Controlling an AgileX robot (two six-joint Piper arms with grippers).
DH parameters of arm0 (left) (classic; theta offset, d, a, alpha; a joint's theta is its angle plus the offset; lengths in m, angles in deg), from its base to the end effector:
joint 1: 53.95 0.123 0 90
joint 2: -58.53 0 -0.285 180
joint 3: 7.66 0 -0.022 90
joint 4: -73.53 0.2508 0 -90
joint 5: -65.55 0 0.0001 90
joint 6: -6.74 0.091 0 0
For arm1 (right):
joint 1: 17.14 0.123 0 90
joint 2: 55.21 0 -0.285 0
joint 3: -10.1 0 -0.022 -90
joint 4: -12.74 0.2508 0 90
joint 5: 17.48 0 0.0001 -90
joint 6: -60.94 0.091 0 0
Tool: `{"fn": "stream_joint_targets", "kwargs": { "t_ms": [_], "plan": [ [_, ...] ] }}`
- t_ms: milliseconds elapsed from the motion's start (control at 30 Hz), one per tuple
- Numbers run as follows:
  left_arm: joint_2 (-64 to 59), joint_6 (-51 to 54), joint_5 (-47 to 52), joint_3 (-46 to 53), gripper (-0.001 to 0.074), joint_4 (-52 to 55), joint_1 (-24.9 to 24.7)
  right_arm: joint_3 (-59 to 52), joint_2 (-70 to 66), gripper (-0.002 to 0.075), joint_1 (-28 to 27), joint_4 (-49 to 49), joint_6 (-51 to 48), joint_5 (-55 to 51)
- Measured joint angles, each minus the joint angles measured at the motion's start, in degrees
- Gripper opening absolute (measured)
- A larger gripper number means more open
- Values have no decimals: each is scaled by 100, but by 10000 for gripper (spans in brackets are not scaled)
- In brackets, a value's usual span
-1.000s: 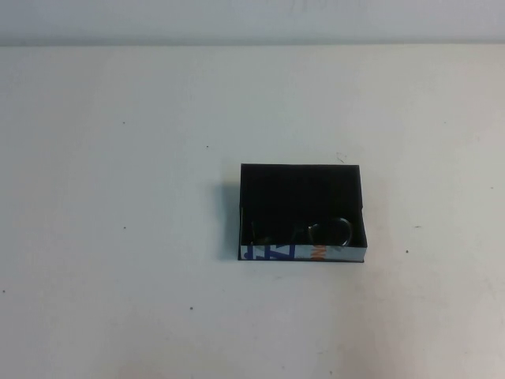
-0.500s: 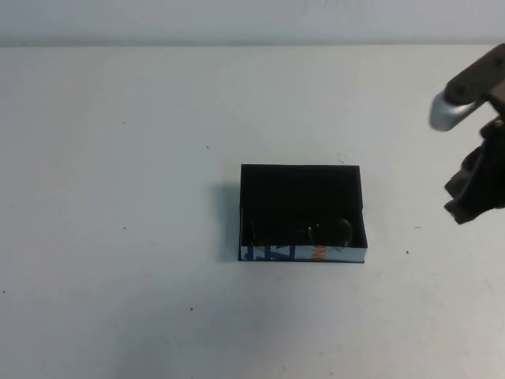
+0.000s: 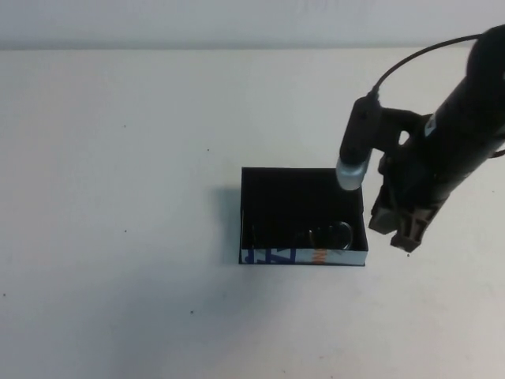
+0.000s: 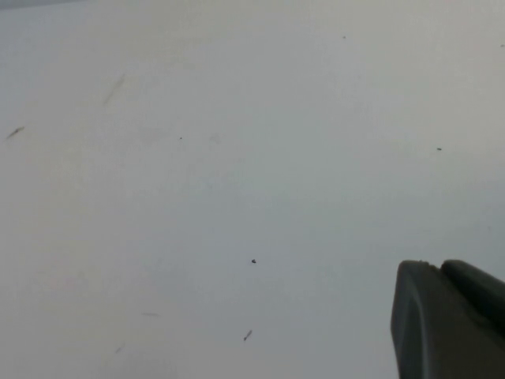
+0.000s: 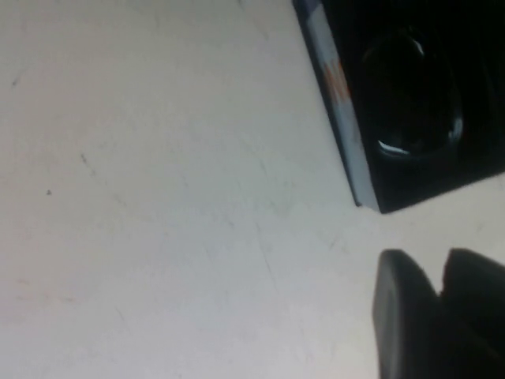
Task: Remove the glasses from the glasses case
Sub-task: Pick up the glasses from the glasses case
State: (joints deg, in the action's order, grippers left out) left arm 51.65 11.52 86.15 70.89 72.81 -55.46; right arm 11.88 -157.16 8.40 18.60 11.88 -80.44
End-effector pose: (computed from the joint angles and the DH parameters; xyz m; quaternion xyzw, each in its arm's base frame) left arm 0.0527 -0.0018 0.1738 0.0405 0.7978 0.0119 0.6015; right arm 0.2997 0.1524 0.2925 -0.5857 0.7957 0.0176 0.1533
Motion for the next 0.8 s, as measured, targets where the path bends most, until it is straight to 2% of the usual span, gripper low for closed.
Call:
{"fn": "stream_joint_targets", "kwargs": {
  "t_ms": [200, 267, 567, 800],
  "plan": [
    [0, 0, 0, 0, -5, 0, 0, 750, -806, 307, 301, -30, -450, -399],
    [0, 0, 0, 0, -5, 0, 0, 1000, -1094, 345, 416, -194, -641, -469],
    [0, 0, 0, 0, -5, 0, 0, 2155, -2209, 370, 692, -359, -898, -488],
    [0, 0, 0, 0, -5, 0, 0, 2354, -2630, 358, 717, -406, -959, -142]
  ]
}}
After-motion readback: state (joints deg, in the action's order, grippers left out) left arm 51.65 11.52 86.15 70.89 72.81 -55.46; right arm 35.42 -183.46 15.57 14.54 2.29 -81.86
